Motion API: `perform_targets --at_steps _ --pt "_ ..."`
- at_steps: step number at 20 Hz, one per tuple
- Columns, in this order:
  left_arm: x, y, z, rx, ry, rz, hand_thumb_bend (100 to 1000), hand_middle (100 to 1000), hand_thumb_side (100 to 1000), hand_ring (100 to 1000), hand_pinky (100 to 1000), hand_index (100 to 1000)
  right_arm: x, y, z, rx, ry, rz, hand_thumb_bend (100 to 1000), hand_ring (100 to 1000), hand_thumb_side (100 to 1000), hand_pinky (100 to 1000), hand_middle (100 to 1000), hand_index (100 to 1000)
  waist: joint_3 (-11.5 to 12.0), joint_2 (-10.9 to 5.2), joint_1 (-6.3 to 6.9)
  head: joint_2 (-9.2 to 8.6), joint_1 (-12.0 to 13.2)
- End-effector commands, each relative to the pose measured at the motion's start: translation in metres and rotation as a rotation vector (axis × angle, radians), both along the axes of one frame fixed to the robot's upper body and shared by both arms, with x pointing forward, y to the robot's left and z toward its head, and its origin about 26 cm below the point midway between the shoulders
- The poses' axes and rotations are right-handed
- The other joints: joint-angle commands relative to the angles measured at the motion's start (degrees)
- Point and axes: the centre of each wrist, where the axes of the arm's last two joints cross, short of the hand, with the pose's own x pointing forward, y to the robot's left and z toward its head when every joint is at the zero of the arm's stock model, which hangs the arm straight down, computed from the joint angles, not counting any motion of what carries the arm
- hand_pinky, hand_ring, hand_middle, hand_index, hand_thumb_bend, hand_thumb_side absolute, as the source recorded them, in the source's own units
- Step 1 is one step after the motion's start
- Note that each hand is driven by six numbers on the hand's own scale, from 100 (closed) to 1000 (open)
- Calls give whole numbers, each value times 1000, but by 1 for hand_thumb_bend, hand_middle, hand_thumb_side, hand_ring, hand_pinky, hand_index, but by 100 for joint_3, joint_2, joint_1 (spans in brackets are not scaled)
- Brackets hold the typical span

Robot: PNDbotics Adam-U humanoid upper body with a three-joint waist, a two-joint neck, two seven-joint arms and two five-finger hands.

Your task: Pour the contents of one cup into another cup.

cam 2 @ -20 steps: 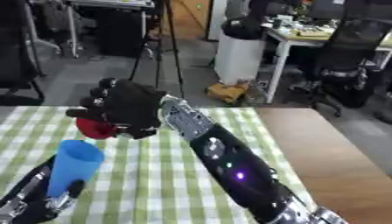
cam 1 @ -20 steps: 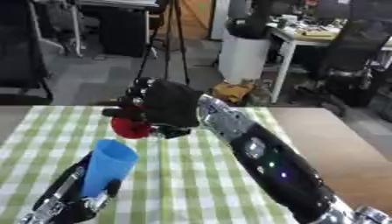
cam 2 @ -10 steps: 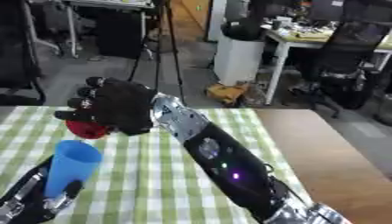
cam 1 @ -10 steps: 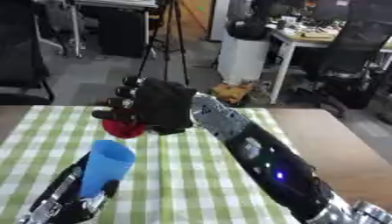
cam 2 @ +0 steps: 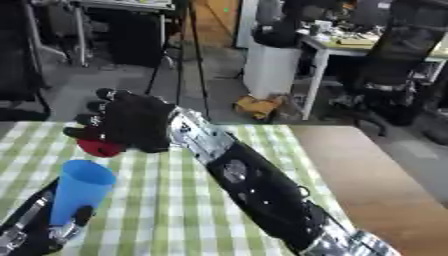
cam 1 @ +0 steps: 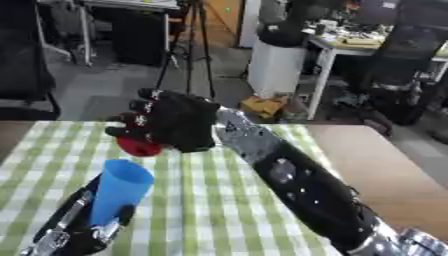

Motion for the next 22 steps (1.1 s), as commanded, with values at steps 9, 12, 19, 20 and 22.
perform_targets --at_steps 9,12,19,20,22 --pt "5 3 12 -24 -34 27 100 481 491 445 321 711 -5 -3 18 -52 -77 -79 100 537 100 576 567 920 -23 -104 20 32 -21" --pt "5 5 13 -31 -36 41 100 481 491 445 322 710 -6 -4 20 -54 -80 -78 100 535 100 575 564 919 -30 -108 12 35 -22" --pt "6 5 14 -41 -38 53 100 480 488 445 321 710 -6 -5 21 -55 -80 -79 100 535 100 575 562 918 -35 -118 3 29 -19" --pt "5 5 14 -41 -37 53 100 480 489 445 321 710 -6 -5 21 -55 -80 -79 100 536 100 575 562 918 -35 -119 3 28 -17" --pt "5 5 13 -42 -38 54 100 480 489 444 321 709 -6 -5 21 -55 -81 -81 100 537 100 575 562 918 -36 -122 3 23 -15"
